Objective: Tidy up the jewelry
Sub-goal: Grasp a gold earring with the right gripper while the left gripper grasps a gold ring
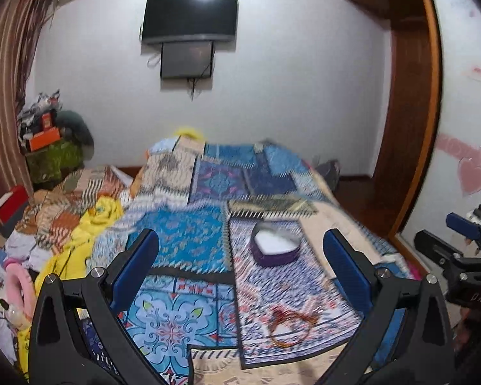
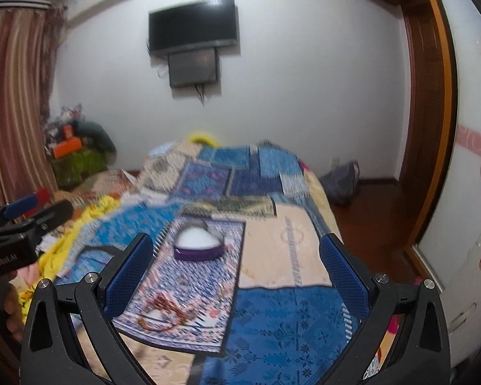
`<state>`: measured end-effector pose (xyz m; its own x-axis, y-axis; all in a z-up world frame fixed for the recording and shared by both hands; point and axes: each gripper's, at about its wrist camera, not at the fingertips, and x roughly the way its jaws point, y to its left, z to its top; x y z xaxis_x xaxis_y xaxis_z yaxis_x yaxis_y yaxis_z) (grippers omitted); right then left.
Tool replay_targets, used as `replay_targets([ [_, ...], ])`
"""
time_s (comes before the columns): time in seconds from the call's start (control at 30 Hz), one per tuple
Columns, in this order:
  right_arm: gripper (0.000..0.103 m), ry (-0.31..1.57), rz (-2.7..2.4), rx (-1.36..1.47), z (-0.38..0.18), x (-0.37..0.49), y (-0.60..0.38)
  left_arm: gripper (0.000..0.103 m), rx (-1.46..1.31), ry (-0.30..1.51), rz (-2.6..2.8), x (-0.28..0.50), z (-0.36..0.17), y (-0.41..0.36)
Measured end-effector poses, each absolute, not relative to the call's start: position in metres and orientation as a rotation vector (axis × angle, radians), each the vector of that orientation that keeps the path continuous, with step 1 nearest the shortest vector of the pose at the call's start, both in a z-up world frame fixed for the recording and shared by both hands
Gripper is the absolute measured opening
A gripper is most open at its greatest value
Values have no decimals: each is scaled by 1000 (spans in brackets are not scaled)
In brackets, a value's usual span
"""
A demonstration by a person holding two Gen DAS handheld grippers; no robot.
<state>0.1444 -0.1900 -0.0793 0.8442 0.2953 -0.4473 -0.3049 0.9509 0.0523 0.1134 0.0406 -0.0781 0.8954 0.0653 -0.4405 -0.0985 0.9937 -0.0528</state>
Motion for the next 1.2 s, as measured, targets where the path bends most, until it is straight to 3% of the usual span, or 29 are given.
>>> replay_targets([
  [0.33, 103, 682, 335, -107, -135, 191, -184, 101, -122, 711, 70, 175, -154, 60],
  [0.5, 98, 766, 411, -134, -156, 209, -176, 87, -79, 802, -1, 200, -179, 50],
  [0.63, 80, 817, 479, -166, -166, 223, -166, 77, -86, 881, -94, 216, -194, 38],
  [0.87, 51, 872, 575, -205, -178, 232, -157, 44, -47, 957, -234, 236, -205, 14],
  [1.07, 32, 908, 600, -230, -185, 240, -153, 40, -17, 999, -279, 243, -214, 2],
  [1.2, 26, 919, 616, -240, -188, 242, -151, 31, -9, 1003, -299, 247, -218, -3],
])
